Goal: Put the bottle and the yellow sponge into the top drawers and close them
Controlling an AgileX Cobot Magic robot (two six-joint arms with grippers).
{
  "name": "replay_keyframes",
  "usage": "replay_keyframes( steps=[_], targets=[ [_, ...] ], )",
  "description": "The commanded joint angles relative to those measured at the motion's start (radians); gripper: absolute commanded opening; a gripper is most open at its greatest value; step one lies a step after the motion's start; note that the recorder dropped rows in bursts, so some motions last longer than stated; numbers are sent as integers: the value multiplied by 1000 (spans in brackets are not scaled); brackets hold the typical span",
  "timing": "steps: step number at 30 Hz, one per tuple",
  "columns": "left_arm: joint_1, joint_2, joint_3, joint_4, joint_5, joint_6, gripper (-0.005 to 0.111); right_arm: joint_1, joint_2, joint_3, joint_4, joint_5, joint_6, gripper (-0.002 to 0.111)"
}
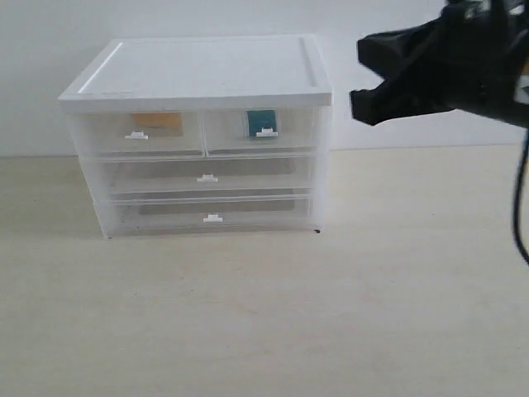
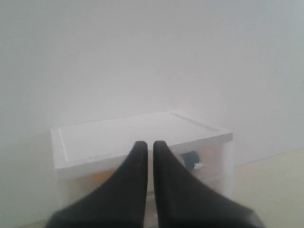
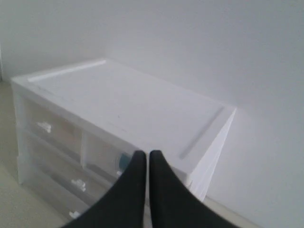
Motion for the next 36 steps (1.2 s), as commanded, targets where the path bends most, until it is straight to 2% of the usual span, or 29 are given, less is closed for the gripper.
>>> replay_keyframes(
  steps=[1, 6, 8, 14, 19, 36],
  targets=[
    [3, -166, 53, -11, 18, -47, 4, -9, -305, 150, 2, -42, 29, 0],
    [3, -408, 87, -11, 31, -92, 4, -9, -686, 363, 2, -34, 82, 0],
    [3, -509, 87, -11, 86, -102, 4, -9, -848, 444, 3, -34, 86, 0],
    [3, -530, 87, 6, 184, -98, 4, -9, -1110, 582, 3, -3, 143, 0],
    [3, -530, 87, 6, 280, -98, 4, -9, -1143, 603, 3, 80, 147, 0],
    [3, -530, 87, 6, 276, -98, 4, -9, -1143, 603, 3, 100, 149, 0]
  ],
)
